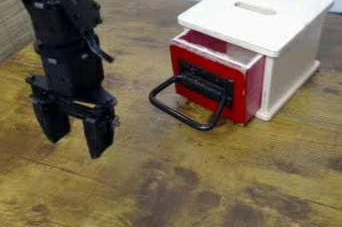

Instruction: Close the drawer

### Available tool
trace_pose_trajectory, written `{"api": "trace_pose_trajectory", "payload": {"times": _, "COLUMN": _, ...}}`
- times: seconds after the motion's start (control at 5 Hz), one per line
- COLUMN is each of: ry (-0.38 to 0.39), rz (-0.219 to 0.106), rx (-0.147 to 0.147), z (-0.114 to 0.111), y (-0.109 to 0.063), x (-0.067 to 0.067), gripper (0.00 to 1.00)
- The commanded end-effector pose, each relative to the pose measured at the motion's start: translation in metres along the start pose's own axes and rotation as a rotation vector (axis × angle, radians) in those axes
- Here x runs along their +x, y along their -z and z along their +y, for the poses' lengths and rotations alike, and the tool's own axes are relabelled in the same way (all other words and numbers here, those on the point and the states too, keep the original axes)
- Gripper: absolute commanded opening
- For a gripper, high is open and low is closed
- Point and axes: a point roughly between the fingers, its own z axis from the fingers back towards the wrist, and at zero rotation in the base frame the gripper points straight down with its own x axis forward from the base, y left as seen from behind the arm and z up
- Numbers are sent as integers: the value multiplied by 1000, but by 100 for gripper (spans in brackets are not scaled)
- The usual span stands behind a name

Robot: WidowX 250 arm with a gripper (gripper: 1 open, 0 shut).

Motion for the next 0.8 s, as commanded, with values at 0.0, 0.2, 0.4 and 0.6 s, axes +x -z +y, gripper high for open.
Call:
{"api": "trace_pose_trajectory", "payload": {"times": 0.0, "ry": 52, "rz": -77, "rx": 13, "z": 9, "y": -21, "x": -8, "gripper": 100}}
{"api": "trace_pose_trajectory", "payload": {"times": 0.2, "ry": 73, "rz": -76, "rx": 13, "z": 18, "y": -21, "x": -14, "gripper": 100}}
{"api": "trace_pose_trajectory", "payload": {"times": 0.4, "ry": 59, "rz": -89, "rx": 8, "z": 30, "y": -28, "x": -15, "gripper": 100}}
{"api": "trace_pose_trajectory", "payload": {"times": 0.6, "ry": -24, "rz": -110, "rx": 15, "z": 36, "y": -34, "x": -8, "gripper": 100}}
